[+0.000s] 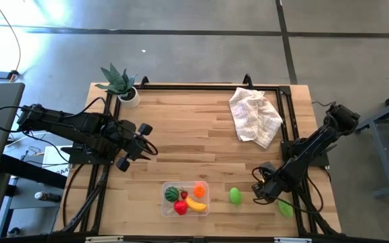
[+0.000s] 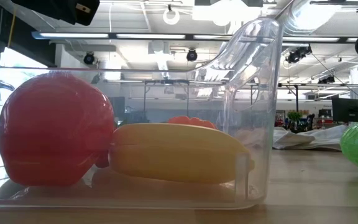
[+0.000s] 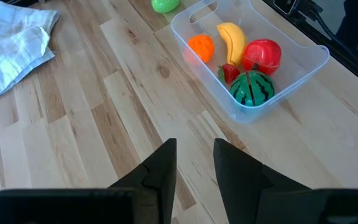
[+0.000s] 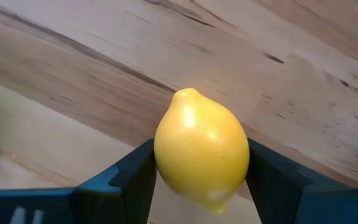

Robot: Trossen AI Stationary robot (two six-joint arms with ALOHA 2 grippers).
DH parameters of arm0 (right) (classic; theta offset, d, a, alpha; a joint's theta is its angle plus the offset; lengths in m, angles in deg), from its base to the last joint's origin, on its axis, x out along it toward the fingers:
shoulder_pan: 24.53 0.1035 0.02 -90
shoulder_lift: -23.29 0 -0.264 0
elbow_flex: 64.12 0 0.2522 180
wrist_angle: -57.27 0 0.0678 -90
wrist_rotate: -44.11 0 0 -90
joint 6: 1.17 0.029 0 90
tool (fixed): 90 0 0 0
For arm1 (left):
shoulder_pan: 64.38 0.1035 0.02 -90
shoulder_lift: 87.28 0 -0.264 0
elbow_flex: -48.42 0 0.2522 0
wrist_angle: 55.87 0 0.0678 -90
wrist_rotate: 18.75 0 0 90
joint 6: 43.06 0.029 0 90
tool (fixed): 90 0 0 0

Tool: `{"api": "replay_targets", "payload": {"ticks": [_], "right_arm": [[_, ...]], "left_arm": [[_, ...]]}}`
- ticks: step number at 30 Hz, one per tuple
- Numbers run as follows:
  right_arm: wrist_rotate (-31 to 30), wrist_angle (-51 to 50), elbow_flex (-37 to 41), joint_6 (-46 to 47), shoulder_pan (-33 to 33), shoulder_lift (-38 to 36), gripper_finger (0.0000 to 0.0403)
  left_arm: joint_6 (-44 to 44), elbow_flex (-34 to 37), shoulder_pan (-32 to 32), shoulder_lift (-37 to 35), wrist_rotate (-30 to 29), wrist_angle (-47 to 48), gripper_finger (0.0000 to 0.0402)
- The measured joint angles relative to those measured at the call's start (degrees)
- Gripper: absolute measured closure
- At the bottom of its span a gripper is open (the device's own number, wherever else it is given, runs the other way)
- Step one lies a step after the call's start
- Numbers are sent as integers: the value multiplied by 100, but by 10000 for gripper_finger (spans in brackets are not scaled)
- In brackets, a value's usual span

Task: Pick and placing Produce into tupperware
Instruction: Put the lemon into the bin

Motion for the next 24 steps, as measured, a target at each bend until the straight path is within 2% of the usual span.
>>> {"api": "replay_targets", "payload": {"ticks": [9, 18, 24], "right_arm": [[-392, 26, 0, -212, 0, -413, 196], [-1031, 112, 0, -576, 0, -1024, 196], [-1752, 292, -2, -1107, -2, -1648, 196]], "left_arm": [[0, 0, 1, 0, 0, 0, 307], [0, 0, -1, 0, -2, 2, 307], [0, 0, 0, 0, -1, 1, 307]]}}
